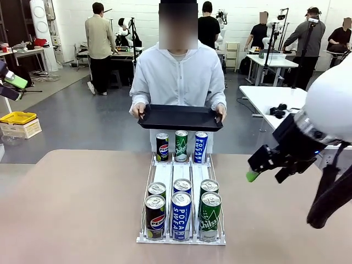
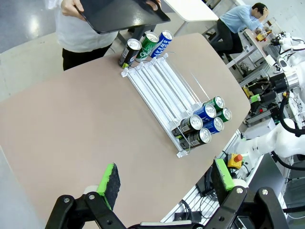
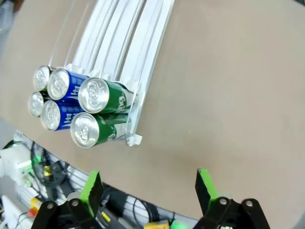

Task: Retrieve and hand over the desired beverage to the person.
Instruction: Pick up a can of the same type that the person held from the Automatic Can Dispenser.

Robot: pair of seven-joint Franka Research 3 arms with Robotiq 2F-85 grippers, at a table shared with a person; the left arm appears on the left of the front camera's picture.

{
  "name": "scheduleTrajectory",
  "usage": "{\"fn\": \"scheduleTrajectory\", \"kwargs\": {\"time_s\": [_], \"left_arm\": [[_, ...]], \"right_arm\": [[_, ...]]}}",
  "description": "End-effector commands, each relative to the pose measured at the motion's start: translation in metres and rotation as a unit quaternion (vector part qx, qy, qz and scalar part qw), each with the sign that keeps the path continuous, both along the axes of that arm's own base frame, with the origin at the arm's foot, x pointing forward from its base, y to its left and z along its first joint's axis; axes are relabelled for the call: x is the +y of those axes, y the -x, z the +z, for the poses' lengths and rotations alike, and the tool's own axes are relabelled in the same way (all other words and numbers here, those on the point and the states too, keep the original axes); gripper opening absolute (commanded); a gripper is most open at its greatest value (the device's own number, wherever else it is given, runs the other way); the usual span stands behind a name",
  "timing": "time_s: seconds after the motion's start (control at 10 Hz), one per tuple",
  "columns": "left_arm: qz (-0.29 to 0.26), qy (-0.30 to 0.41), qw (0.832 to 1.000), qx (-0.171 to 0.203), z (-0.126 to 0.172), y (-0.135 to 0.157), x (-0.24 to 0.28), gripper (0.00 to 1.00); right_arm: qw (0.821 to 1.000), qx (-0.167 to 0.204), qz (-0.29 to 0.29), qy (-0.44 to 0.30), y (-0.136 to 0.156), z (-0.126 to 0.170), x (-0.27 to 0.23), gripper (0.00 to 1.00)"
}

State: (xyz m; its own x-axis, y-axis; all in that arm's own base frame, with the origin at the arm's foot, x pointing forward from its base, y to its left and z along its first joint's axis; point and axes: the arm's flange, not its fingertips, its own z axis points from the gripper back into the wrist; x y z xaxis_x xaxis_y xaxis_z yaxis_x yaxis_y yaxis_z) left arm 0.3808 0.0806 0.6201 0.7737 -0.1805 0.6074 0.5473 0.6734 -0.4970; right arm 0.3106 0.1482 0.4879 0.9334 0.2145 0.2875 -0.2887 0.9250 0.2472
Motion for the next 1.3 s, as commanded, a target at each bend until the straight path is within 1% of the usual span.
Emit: {"fn": "scheduleTrajectory", "kwargs": {"time_s": [0.0, 0.1, 0.6, 0.7, 0.9, 1.0, 1.2], "left_arm": [[-0.008, 0.007, 1.000, -0.010, 0.000, -0.001, 0.002, 1.00], [-0.008, 0.007, 1.000, -0.010, 0.000, -0.001, 0.002, 1.00], [-0.008, 0.007, 1.000, -0.010, 0.000, -0.001, 0.002, 1.00], [-0.008, 0.007, 1.000, -0.010, 0.000, -0.001, 0.002, 1.00], [-0.008, 0.007, 1.000, -0.010, 0.000, -0.001, 0.002, 1.00], [-0.008, 0.007, 1.000, -0.010, 0.000, -0.001, 0.002, 1.00], [-0.008, 0.007, 1.000, -0.010, 0.000, -0.001, 0.002, 1.00]], "right_arm": [[1.000, 0.006, -0.003, -0.011, -0.005, -0.013, -0.005, 1.00], [1.000, 0.000, 0.000, 0.000, 0.000, 0.000, 0.000, 1.00], [1.000, 0.000, 0.000, 0.000, 0.000, 0.000, 0.000, 1.00], [1.000, -0.002, 0.007, -0.006, -0.002, 0.001, -0.001, 1.00], [1.000, 0.012, -0.016, 0.022, 0.002, -0.007, 0.035, 1.00], [0.999, 0.018, -0.014, 0.031, 0.004, -0.011, 0.050, 1.00], [0.999, 0.026, -0.033, 0.035, 0.007, -0.016, 0.066, 1.00]]}}
